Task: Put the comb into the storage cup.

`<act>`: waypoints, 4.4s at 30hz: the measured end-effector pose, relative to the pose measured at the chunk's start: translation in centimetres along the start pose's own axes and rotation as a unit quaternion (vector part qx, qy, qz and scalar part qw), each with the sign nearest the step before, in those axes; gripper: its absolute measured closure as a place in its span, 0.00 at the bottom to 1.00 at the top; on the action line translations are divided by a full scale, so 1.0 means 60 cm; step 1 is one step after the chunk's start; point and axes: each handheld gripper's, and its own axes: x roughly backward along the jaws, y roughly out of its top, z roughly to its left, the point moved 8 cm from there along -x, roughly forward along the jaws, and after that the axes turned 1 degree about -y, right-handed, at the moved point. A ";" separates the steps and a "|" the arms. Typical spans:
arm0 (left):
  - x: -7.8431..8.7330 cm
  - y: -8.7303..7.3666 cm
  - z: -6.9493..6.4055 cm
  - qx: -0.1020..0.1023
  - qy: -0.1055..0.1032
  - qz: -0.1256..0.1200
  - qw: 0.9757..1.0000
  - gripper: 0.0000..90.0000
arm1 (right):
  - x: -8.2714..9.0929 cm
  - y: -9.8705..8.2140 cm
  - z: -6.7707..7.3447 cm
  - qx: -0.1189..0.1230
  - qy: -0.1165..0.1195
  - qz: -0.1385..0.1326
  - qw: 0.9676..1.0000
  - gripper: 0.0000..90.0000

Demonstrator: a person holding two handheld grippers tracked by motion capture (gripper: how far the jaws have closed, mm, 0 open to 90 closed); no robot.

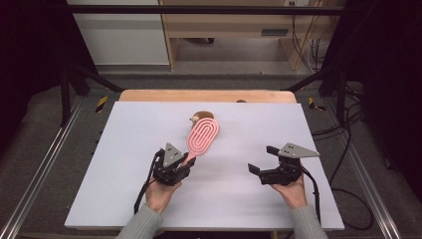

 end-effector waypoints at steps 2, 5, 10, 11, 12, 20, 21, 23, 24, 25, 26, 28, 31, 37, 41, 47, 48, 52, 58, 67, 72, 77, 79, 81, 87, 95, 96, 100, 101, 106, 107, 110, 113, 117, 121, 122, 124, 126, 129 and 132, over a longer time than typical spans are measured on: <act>-0.005 -0.002 -0.008 -0.001 -0.004 -0.001 1.000 0.77 | -0.002 0.001 0.002 -0.004 0.002 -0.001 1.000 0.03; -0.012 -0.011 -0.017 -0.002 -0.008 -0.005 1.000 0.78 | -0.004 0.002 0.004 -0.004 0.003 -0.001 1.000 0.03; -0.013 -0.016 -0.020 0.008 -0.011 -0.008 1.000 0.78 | -0.007 0.002 0.006 -0.006 0.003 0.001 1.000 0.03; -0.011 -0.016 -0.020 0.010 -0.012 -0.009 1.000 0.78 | -0.008 0.002 0.007 -0.007 0.004 0.001 1.000 0.03; -0.011 -0.016 -0.020 0.011 -0.012 -0.010 1.000 0.78 | -0.009 0.003 0.008 -0.007 0.005 0.000 1.000 0.03; -0.003 -0.012 -0.021 0.023 -0.005 -0.029 0.999 0.78 | -0.016 0.009 0.017 -0.008 0.008 -0.004 1.000 0.03; -0.002 -0.013 -0.021 0.025 -0.003 -0.029 0.999 0.78 | -0.017 0.010 0.019 -0.009 0.009 -0.005 1.000 0.03; -0.001 -0.013 -0.021 0.030 -0.004 -0.033 0.999 0.78 | -0.018 0.013 0.021 -0.011 0.011 -0.008 1.000 0.03; 0.000 -0.014 -0.020 0.032 -0.002 -0.035 0.999 0.78 | -0.019 0.014 0.023 -0.012 0.011 -0.009 1.000 0.03; 0.000 -0.014 -0.020 0.032 -0.002 -0.036 0.999 0.78 | -0.020 0.016 0.024 -0.012 0.012 -0.010 1.000 0.03; 0.001 -0.014 -0.021 0.035 -0.003 -0.038 0.999 0.78 | -0.021 0.017 0.025 -0.012 0.012 -0.011 1.000 0.03; 0.001 -0.015 -0.023 0.036 -0.004 -0.039 0.999 0.78 | -0.022 0.020 0.028 -0.013 0.013 -0.013 1.000 0.03; 0.001 -0.016 -0.026 0.041 -0.007 -0.046 0.998 0.78 | -0.025 0.023 0.032 -0.016 0.016 -0.015 1.000 0.03; 0.000 -0.018 -0.032 0.040 0.000 -0.051 0.998 0.78 | -0.031 0.027 0.041 -0.019 0.019 -0.017 0.999 0.03; -0.003 -0.018 -0.037 0.039 0.003 -0.053 0.998 0.78 | -0.033 0.029 0.044 -0.024 0.021 -0.018 0.999 0.03; -0.008 -0.020 -0.045 0.033 0.006 -0.054 0.998 0.78 | -0.035 0.032 0.048 -0.037 0.024 -0.019 0.999 0.03; -0.009 -0.020 -0.046 0.033 0.006 -0.054 0.998 0.78 | -0.035 0.033 0.048 -0.038 0.023 -0.019 0.999 0.03; -0.014 -0.021 -0.052 0.030 0.006 -0.051 0.998 0.78 | -0.037 0.035 0.053 -0.046 0.025 -0.021 0.998 0.03; -0.022 -0.021 -0.061 0.027 0.002 -0.049 0.998 0.78 | -0.042 0.039 0.061 -0.049 0.029 -0.020 0.998 0.03; -0.030 -0.018 -0.076 0.018 0.003 -0.048 0.999 0.78 | -0.050 0.042 0.070 -0.062 0.029 -0.018 0.997 0.03; -0.033 -0.016 -0.085 0.016 -0.001 -0.050 0.999 0.78 | -0.053 0.043 0.071 -0.074 0.026 -0.021 0.997 0.03; -0.037 -0.015 -0.097 0.008 -0.003 -0.050 0.999 0.78 | -0.054 0.044 0.071 -0.082 0.026 -0.024 0.996 0.03; -0.039 -0.015 -0.102 0.005 -0.004 -0.050 0.999 0.78 | -0.055 0.044 0.071 -0.084 0.026 -0.025 0.996 0.04; -0.040 -0.015 -0.107 0.001 -0.005 -0.050 0.999 0.78 | -0.056 0.043 0.072 -0.085 0.028 -0.025 0.996 0.04; -0.044 -0.015 -0.121 -0.004 -0.011 -0.051 0.999 0.78 | -0.059 0.041 0.072 -0.095 0.030 -0.023 0.995 0.05; -0.043 -0.013 -0.137 -0.013 -0.017 -0.054 0.998 0.78 | -0.061 0.040 0.071 -0.109 0.037 -0.024 0.993 0.09; -0.043 -0.013 -0.139 -0.013 -0.018 -0.055 0.998 0.78 | -0.061 0.040 0.071 -0.112 0.039 -0.025 0.993 0.11; -0.043 -0.011 -0.144 -0.015 -0.020 -0.056 0.998 0.78 | -0.059 0.041 0.070 -0.124 0.046 -0.029 0.991 0.14; -0.043 -0.011 -0.145 -0.015 -0.021 -0.056 0.998 0.78 | -0.059 0.041 0.070 -0.126 0.048 -0.028 0.990 0.15; -0.044 -0.012 -0.151 -0.019 -0.023 -0.057 0.998 0.78 | -0.059 0.040 0.068 -0.133 0.052 -0.032 0.989 0.21; -0.044 -0.012 -0.152 -0.020 -0.023 -0.057 0.998 0.78 | -0.059 0.040 0.068 -0.135 0.052 -0.032 0.989 0.23; -0.044 -0.012 -0.155 -0.020 -0.025 -0.058 0.998 0.78 | -0.058 0.041 0.068 -0.140 0.059 -0.033 0.988 0.29; -0.044 -0.012 -0.158 -0.022 -0.025 -0.059 0.998 0.78 | -0.058 0.040 0.069 -0.145 0.066 -0.032 0.987 0.36; -0.043 -0.011 -0.160 -0.022 -0.027 -0.061 0.998 0.78 | -0.057 0.041 0.069 -0.152 0.076 -0.033 0.985 0.44; -0.043 -0.011 -0.162 -0.025 -0.027 -0.062 0.997 0.78 | -0.056 0.041 0.070 -0.158 0.082 -0.032 0.983 0.52; -0.043 -0.011 -0.162 -0.026 -0.027 -0.062 0.997 0.78 | -0.056 0.040 0.069 -0.160 0.084 -0.031 0.983 0.54; -0.043 -0.011 -0.163 -0.026 -0.028 -0.063 0.997 0.78 | -0.056 0.040 0.069 -0.165 0.084 -0.030 0.982 0.57; -0.043 -0.011 -0.163 -0.027 -0.027 -0.064 0.997 0.78 | -0.055 0.040 0.068 -0.172 0.087 -0.028 0.981 0.58; -0.043 -0.011 -0.164 -0.027 -0.027 -0.064 0.997 0.78 | -0.055 0.040 0.068 -0.180 0.091 -0.026 0.979 0.60; -0.043 -0.011 -0.164 -0.028 -0.025 -0.064 0.997 0.78 | -0.055 0.039 0.068 -0.190 0.098 -0.024 0.977 0.61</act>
